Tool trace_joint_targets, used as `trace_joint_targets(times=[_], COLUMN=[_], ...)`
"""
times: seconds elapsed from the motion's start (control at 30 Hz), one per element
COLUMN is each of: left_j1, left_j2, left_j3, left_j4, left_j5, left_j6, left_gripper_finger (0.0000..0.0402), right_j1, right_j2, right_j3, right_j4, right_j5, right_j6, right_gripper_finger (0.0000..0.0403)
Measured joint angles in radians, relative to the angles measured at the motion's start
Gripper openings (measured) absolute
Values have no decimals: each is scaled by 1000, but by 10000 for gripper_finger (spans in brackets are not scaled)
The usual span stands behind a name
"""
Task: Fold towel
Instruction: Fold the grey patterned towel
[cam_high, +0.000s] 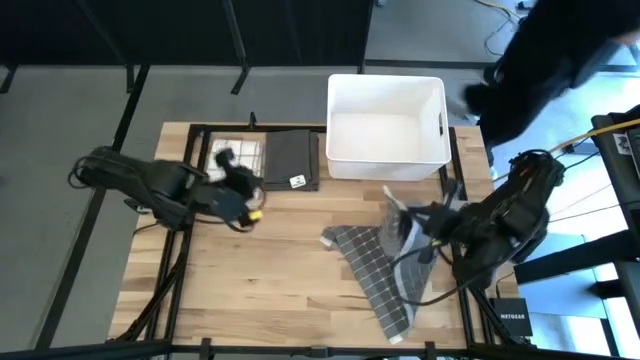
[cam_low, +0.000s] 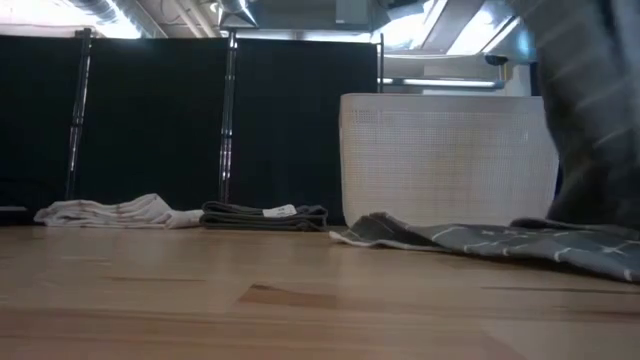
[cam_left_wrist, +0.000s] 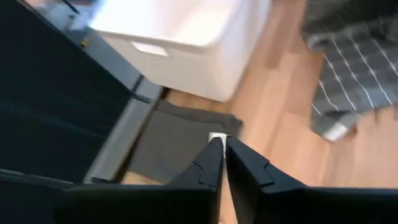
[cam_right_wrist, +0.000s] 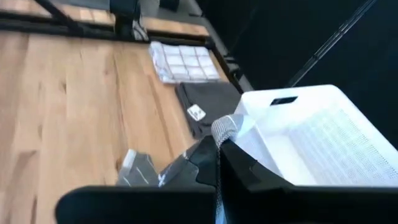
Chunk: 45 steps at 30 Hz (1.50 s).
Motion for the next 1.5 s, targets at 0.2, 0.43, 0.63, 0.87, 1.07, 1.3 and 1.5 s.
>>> trace_joint_targets(times=[0.2,0.43,0.63,0.87,1.07,1.3,1.5], left_j1=[17,44,34,-6,-38,-70,-67], left_j2=[28,34,69,148,143,188,271], left_j3=[-175,-394,-630,-759,-764,-764,-764], left_j4=[242,681,1103,1239,1100,1106,1167], left_j5=[82,246,396,614,716,733,600], left_j6=[48,172,179,92,-6,-23,-53], left_gripper_finger=[65,134,154,155,155,155,155], right_j1=[-42,-160,-276,-317,-315,-315,-314], right_j2=[-1,3,6,6,6,7,7], right_j3=[-43,-39,-39,-39,-39,-39,-39], right_j4=[287,959,1124,1038,993,972,972], right_j5=[128,71,-42,-82,-88,-103,-104], right_j6=[-231,-944,-1095,-1036,-1007,-987,-986], right_gripper_finger=[3,4,6,5,6,6,7])
